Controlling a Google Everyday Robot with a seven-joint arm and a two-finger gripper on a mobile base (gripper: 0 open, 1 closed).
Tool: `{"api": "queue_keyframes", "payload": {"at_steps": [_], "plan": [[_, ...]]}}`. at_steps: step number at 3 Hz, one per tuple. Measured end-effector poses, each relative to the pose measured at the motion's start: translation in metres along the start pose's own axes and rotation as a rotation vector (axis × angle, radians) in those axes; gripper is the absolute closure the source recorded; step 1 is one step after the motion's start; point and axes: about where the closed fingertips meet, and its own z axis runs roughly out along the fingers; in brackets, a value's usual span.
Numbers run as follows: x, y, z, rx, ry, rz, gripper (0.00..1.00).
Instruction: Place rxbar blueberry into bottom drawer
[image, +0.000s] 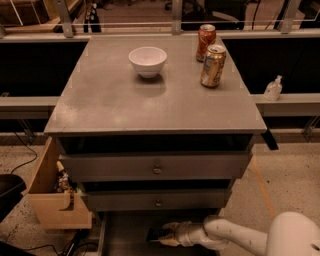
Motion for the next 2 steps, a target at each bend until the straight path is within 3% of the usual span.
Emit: {"api": "queue_keyframes", "payload": {"at_steps": [1,2], "plan": [[0.0084,0.0000,0.0121,-0.003,0.066,-0.074,1.00],[0.0083,0.0010,0.0140,-0.005,0.065,-0.074,0.83]]}}
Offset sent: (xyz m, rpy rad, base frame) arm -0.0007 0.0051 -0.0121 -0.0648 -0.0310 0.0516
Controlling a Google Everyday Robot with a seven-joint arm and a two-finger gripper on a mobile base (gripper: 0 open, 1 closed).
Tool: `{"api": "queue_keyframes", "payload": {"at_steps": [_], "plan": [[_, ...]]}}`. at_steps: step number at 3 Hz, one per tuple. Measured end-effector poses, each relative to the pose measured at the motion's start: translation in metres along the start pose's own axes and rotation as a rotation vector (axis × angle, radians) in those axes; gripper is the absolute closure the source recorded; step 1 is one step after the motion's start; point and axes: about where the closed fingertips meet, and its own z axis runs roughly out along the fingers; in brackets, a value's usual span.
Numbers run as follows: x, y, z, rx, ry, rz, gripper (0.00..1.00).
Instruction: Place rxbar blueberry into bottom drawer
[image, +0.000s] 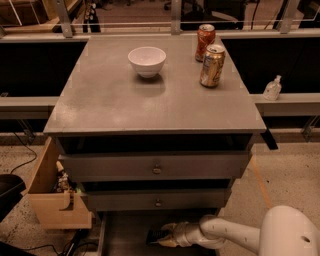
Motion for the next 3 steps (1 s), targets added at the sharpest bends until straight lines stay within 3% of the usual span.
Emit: {"api": "queue_keyframes", "payload": {"at_steps": [1,3], "plan": [[-0.0005,0.0022,0.0022,-0.005,-0.001,0.001,0.52],[-0.0011,0.0051,0.0052,-0.011,-0.003,0.001,0.05]]}}
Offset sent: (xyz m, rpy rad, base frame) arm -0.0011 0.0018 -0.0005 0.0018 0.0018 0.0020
